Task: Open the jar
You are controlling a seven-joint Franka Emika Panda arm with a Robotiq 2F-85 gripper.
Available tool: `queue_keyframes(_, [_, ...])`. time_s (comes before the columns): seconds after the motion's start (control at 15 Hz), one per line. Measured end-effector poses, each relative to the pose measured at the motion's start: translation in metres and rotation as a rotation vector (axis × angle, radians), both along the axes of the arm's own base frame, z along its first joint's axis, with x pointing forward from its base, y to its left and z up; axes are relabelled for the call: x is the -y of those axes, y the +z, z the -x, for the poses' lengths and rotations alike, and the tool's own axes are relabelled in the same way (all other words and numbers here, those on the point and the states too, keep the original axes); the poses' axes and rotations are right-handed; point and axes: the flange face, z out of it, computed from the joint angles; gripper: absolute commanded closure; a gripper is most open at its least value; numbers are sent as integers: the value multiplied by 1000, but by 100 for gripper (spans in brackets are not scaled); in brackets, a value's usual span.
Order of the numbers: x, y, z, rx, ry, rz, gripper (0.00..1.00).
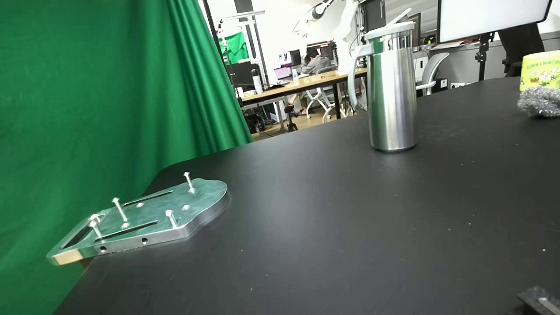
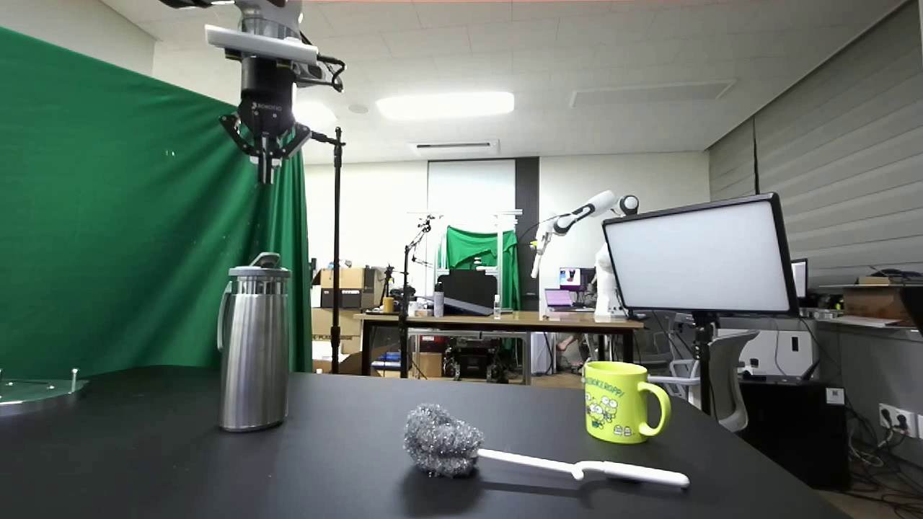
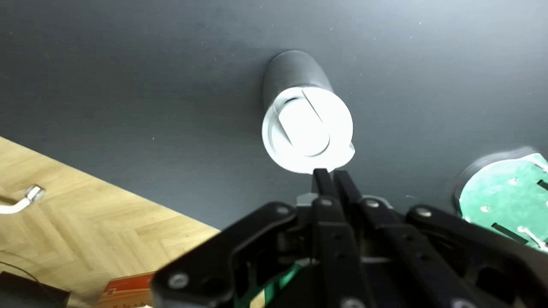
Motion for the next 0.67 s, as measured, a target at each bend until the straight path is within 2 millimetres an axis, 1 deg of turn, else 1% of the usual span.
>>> queue_keyframes(0.07, [10, 1, 7, -21, -7, 1, 54])
queue_keyframes(0.13, [20, -2, 14, -52, -14, 3, 46])
queue_keyframes(0.2, [32, -10, 21, -91, -24, 3, 41])
queue_keyframes(0.27, [46, -22, 29, -139, -35, 2, 34])
queue_keyframes(0.4, [78, -52, 42, -241, -66, -8, 21])
queue_keyframes(0.47, [95, -66, 49, -288, -82, -17, 38])
queue_keyframes(0.6, [123, -89, 58, -357, -112, -36, 26])
queue_keyframes(0.67, [130, -94, 60, -370, -119, -42, 21])
